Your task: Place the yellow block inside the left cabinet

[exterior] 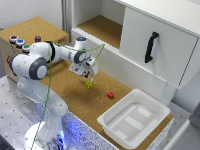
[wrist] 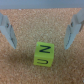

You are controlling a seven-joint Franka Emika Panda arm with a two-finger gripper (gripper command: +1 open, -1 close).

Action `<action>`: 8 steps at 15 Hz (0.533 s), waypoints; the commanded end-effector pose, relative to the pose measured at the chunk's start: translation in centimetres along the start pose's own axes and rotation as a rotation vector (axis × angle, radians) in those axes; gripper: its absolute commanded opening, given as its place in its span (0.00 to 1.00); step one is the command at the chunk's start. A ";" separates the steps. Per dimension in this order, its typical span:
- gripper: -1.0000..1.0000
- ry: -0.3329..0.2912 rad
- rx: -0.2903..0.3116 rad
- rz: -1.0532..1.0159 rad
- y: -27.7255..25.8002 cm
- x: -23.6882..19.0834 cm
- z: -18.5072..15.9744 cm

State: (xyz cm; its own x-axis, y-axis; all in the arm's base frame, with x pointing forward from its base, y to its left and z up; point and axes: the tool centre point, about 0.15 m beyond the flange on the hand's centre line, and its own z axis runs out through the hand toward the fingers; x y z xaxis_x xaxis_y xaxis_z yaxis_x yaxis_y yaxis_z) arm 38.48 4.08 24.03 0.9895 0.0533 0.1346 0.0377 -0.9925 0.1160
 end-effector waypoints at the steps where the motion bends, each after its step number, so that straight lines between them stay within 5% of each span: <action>1: 1.00 0.115 0.021 0.053 -0.1 -0.9 3.3; 3: 1.00 0.104 0.040 0.091 -0.4 -0.8 4.0; 4: 0.00 0.098 0.031 0.110 -0.5 -0.7 4.1; 8: 0.00 0.136 0.027 0.138 -0.3 0.7 3.5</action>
State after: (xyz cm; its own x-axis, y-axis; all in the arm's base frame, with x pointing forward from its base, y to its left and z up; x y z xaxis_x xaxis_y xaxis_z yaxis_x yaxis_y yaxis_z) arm 38.70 3.40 21.52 0.9740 -0.0382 0.2232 -0.0557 -0.9958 0.0723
